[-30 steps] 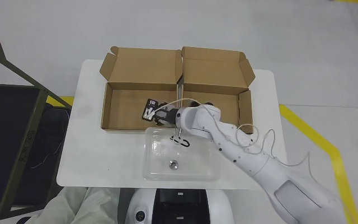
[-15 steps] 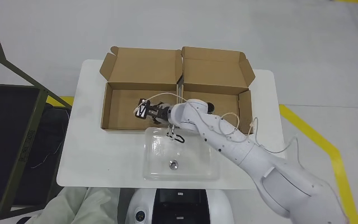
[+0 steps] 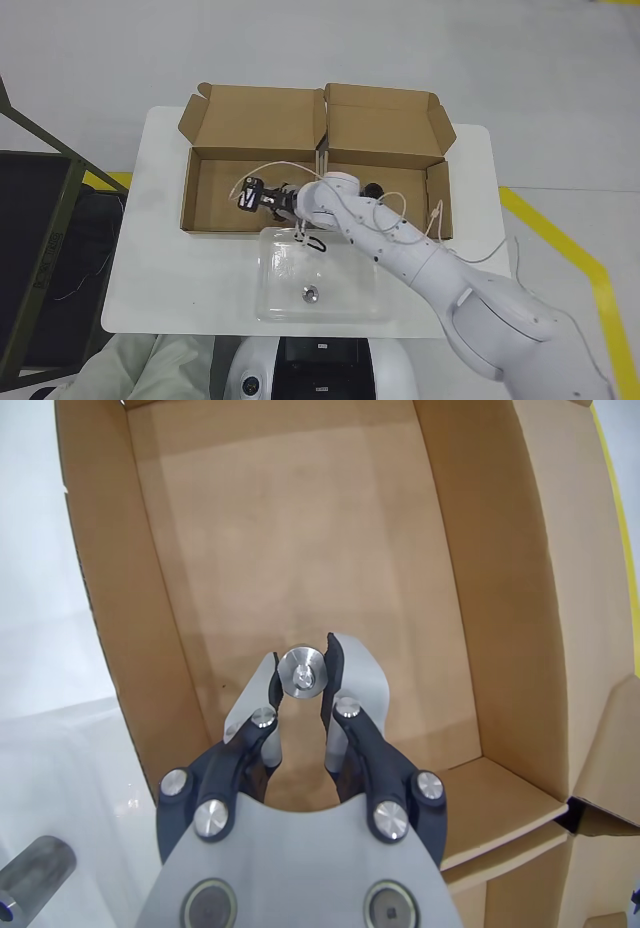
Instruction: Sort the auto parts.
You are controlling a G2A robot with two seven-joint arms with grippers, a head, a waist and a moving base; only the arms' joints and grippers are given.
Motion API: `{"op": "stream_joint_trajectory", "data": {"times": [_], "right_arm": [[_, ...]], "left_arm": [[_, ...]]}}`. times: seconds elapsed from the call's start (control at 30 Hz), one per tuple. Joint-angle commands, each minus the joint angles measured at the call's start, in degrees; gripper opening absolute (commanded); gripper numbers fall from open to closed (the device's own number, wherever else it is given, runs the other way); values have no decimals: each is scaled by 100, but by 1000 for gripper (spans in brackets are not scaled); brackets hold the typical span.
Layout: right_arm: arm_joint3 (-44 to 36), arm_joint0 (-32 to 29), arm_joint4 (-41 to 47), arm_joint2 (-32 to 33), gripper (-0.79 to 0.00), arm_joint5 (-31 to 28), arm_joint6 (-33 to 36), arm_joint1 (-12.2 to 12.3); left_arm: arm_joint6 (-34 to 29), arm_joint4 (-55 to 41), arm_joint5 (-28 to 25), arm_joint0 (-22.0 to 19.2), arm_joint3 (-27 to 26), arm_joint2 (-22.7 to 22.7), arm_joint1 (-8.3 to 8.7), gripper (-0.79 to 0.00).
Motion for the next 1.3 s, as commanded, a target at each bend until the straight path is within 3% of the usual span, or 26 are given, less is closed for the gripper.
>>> {"op": "stream_joint_trajectory", "data": {"times": [0.0,0.23,0.33,0.4,0.47,0.63,0.83,1.27], "right_arm": [[121,31,-7,-19,-736,-19,9,-67],[427,96,-63,-53,-619,-72,-9,-243],[507,122,-102,-42,-397,-77,-59,-301],[510,143,-137,-13,-123,-46,-98,-324],[465,171,-183,45,-22,-30,-155,-329],[184,159,-279,240,0,-42,-284,-254],[-588,-71,-505,642,-12,-132,-295,12],[-3713,-1744,-1338,2118,-31,-828,506,918]], "left_arm": [[0,0,0,0,0,0,0,0],[0,0,0,0,0,0,0,0],[0,0,0,0,0,0,0,0],[0,0,0,0,0,0,0,0],[0,0,0,0,0,0,0,0],[0,0,0,0,0,0,0,0],[0,0,0,0,0,0,0,0],[0,0,0,0,0,0,0,0]]}}
